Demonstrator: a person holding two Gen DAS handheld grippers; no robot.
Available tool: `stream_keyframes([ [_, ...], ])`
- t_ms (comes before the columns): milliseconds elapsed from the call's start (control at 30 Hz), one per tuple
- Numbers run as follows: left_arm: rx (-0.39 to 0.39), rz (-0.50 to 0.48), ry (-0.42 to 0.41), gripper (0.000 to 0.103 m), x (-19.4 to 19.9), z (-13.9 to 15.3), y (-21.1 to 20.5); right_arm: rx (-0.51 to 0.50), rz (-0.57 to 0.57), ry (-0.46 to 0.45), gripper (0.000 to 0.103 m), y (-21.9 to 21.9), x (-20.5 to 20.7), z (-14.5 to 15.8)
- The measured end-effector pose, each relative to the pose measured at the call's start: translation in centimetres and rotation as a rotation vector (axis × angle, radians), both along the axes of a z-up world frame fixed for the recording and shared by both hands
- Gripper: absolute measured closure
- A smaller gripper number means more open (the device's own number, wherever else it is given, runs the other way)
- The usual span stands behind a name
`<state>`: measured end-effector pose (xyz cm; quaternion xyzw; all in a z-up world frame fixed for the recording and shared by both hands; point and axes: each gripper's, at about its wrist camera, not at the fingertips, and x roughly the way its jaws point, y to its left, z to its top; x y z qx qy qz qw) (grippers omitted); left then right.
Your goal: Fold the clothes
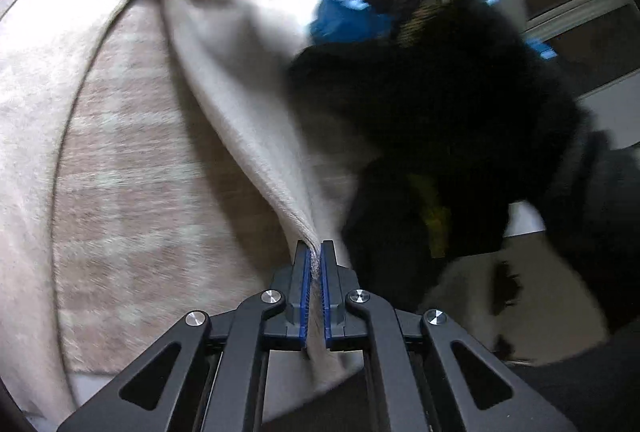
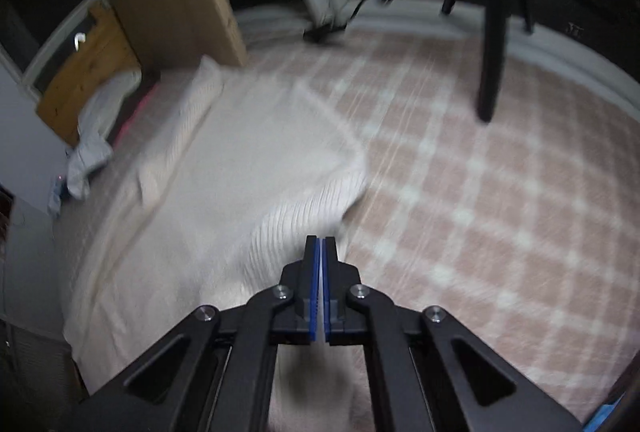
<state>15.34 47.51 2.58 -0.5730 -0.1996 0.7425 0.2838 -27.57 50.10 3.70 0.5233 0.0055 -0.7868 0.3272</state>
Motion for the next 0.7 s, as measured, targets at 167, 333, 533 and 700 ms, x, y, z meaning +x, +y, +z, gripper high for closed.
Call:
stream_keyframes([
  [167, -0.029, -0.030, -0.009, 0.099, 1.1, -0.5, 0.3, 0.005, -0.078, 0.027, 0.100, 1.4, -1.5, 1.2],
  [333, -0.062, -0.083, -0.021, 0.100, 2.4, -1.5, 0.6, 0.027, 0.023, -0.088, 0.057, 1.0, 0.2, -1.0],
  [533, -0.071, -0.061, -0.035, 0.100, 1.7, -2.0, -0.3, 0.087, 0.102, -0.001, 0.099, -1.8, 2.5, -2.2],
  [700, -0.051, -0.090, -0.022, 0.100, 0.8, -1.6, 0.7, 0.116, 0.028, 0.190, 0.098, -0.8, 2.9, 1.9],
])
